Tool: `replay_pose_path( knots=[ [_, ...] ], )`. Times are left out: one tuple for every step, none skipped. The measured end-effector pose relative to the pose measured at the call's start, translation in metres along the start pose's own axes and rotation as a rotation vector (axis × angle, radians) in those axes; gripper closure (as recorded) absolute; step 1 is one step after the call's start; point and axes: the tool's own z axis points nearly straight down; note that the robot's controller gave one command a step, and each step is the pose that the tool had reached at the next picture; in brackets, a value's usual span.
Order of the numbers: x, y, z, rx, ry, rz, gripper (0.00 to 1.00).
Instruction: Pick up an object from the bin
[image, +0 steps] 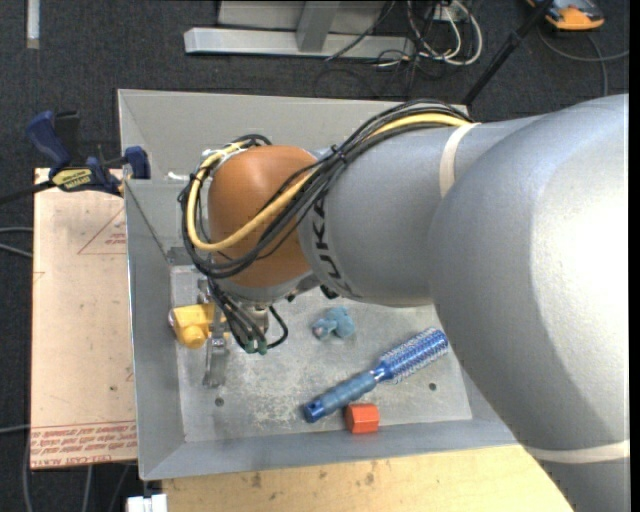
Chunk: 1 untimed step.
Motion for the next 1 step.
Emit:
replay_pose_path(
  knots=[
    [-0.0427,-0.0050,0.0603,0.001,0.000,0.016,0.00]
  ],
)
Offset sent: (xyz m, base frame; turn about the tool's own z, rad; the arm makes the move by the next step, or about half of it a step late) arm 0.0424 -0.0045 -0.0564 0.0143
